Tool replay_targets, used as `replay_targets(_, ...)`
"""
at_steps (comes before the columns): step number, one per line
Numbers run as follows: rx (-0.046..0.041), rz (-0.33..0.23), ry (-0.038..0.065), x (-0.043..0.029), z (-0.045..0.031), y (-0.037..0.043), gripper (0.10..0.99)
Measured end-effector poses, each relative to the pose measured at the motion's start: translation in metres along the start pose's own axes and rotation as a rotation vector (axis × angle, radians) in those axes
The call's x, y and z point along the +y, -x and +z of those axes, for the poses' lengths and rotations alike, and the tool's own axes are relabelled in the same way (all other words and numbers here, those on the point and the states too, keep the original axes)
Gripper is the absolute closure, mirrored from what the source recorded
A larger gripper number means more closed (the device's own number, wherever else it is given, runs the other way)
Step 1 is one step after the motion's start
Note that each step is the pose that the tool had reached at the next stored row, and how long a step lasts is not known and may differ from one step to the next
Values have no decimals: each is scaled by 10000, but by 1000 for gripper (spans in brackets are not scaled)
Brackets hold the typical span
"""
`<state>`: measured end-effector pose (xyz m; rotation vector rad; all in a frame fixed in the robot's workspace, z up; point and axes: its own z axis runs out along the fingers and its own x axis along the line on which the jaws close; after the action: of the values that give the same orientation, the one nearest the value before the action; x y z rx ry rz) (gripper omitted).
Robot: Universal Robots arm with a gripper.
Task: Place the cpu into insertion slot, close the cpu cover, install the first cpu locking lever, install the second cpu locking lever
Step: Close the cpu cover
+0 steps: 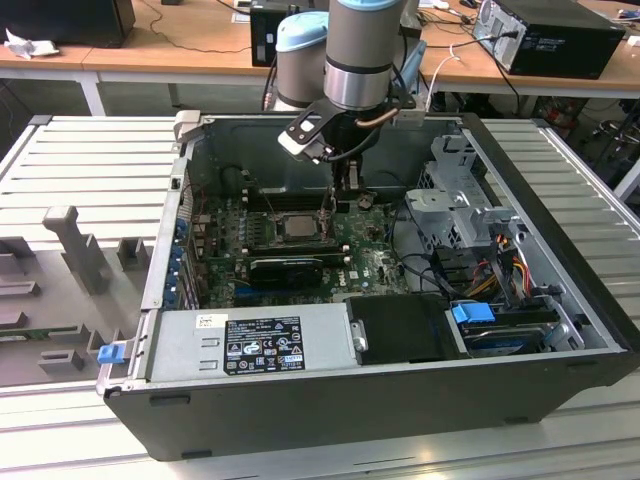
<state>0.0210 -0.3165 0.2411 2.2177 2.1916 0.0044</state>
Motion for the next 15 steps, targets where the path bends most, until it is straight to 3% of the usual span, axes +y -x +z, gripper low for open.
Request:
replay_targets(9,1,-1,0,-52,1,0,980)
replay_targets(15,0,0,0,-126,5,1,980)
